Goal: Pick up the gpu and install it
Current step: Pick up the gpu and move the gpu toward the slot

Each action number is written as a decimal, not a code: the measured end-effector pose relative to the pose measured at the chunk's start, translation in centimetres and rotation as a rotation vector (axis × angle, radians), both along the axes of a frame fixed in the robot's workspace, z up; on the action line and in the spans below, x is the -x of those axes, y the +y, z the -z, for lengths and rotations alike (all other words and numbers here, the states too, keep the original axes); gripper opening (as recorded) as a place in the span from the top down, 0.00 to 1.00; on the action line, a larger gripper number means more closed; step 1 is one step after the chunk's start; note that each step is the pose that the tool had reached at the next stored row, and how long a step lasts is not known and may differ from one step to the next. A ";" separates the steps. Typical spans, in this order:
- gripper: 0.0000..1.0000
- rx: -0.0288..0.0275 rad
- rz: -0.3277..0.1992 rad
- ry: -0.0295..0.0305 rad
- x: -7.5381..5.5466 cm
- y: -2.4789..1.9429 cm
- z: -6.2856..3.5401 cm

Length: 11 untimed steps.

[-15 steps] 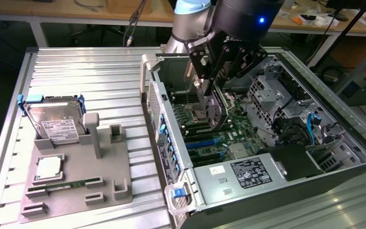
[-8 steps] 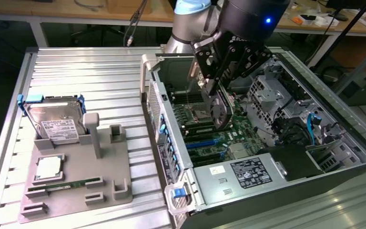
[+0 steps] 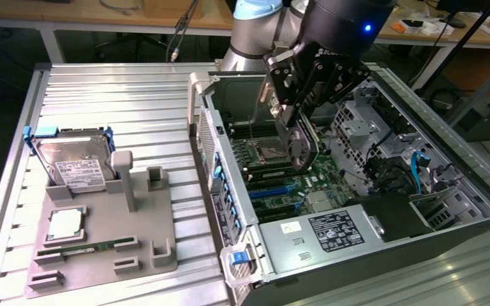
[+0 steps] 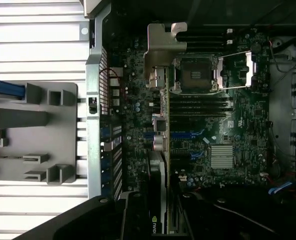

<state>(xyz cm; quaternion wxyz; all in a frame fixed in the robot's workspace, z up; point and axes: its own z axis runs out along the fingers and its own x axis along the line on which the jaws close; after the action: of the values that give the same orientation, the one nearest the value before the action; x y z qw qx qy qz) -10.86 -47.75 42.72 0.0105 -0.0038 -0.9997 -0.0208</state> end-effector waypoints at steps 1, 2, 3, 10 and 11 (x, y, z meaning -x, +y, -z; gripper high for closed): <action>0.73 -0.0001 0.000 0.0000 -0.2 0.00 0.00; 0.73 0.0000 -0.001 0.0000 -0.4 0.00 0.00; 0.73 0.0000 -0.001 0.0000 -0.7 0.00 0.00; 0.73 -0.0001 -0.003 0.0000 -1.8 0.00 0.00; 0.73 0.0000 -0.003 0.0000 -2.0 0.00 0.00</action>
<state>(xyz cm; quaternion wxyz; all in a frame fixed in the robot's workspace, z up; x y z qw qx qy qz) -8.90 -47.75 42.72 0.0106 -0.0022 -0.9997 -0.0208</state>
